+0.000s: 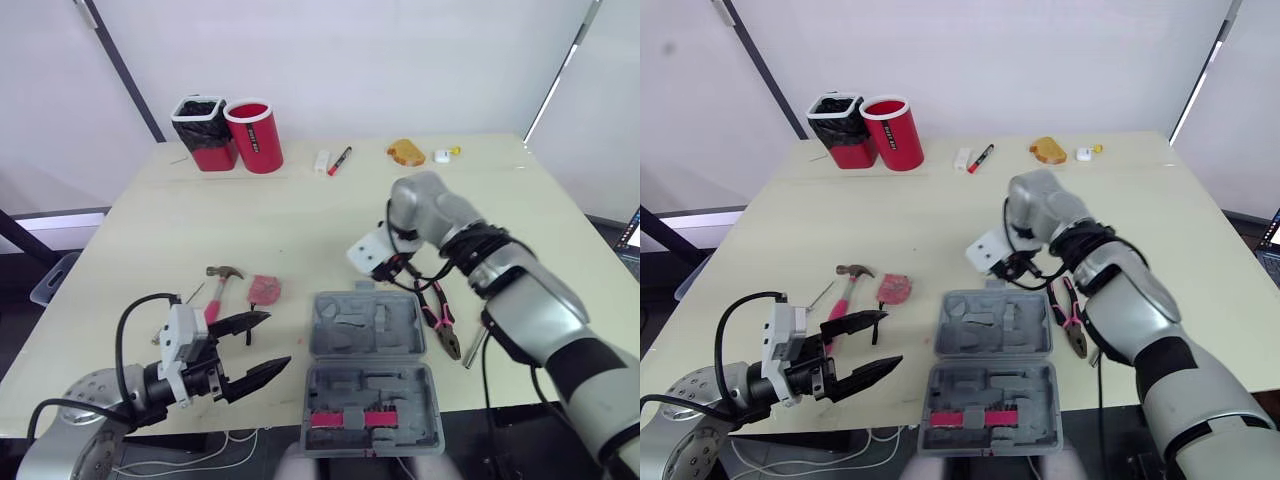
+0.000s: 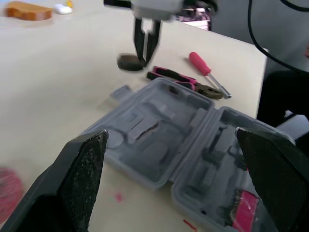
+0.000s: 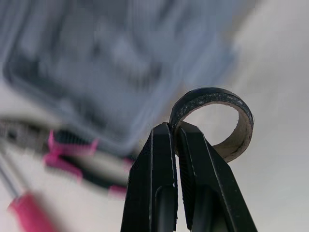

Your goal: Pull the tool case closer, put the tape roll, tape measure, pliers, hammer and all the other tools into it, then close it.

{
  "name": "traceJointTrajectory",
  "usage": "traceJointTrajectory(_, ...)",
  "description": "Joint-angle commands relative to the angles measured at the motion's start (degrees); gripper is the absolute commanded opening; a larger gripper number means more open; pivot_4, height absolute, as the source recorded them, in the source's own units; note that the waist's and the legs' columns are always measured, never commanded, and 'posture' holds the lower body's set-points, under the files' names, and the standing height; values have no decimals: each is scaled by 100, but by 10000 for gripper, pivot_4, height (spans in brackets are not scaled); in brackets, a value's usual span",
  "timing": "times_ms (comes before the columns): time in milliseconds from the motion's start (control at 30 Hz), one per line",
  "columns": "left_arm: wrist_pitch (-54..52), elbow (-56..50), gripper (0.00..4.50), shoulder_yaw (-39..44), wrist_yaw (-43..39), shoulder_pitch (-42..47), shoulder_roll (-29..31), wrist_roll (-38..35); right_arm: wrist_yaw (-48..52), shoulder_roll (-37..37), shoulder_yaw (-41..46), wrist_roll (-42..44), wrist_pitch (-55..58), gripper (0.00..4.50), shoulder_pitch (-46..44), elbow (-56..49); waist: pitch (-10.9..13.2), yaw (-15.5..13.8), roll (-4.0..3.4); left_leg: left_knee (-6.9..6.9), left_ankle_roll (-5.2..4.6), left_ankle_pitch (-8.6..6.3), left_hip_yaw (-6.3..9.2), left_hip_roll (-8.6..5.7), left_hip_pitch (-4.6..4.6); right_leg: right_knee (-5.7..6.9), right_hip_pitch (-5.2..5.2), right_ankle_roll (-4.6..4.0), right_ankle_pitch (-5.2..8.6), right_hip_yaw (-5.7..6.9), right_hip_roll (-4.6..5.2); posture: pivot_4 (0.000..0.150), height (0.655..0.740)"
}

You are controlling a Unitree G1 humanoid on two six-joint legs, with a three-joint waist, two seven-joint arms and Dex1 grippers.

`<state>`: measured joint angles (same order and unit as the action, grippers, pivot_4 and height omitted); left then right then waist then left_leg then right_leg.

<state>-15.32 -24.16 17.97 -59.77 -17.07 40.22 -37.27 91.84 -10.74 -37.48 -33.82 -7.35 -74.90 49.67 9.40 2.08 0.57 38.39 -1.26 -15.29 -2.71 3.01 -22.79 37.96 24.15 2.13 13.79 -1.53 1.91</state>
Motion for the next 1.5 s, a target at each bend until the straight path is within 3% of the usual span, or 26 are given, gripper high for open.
traceJointTrajectory(33, 160, -47, 45000, 219, 41, -209, -114, -28, -55, 171, -85, -3, 308, 742, 54, -536, 0, -1, 1, 0, 0, 0, -1, 0, -1, -2, 0, -9, 5, 0, 2, 1500, 7400)
traceJointTrajectory(600, 175, -281, 45000, 432, 457, -540, -415, -107, -772, 1278, -816, -181, 552, 742, 341, -584, -1, 24, 10, 0, 2, 0, 2, 4, 1, 2, 2, -16, 8, 10, 3, 1500, 7400)
traceJointTrajectory(1000, 126, -315, 45000, 441, 523, -569, -403, -92, -1139, 1388, -882, -238, 365, 742, 30, 137, 2, 33, 16, -1, 5, 1, 2, 4, 0, 1, 2, -25, 12, 12, 3, 1500, 7400)
traceJointTrajectory(1500, 103, -313, 45000, 326, 501, -505, -388, -19, -1222, 1338, -831, -196, 275, 742, -34, 161, 2, 31, 16, -2, 5, 1, 2, 5, 0, 1, 3, -24, 12, 11, 4, 1500, 7400)
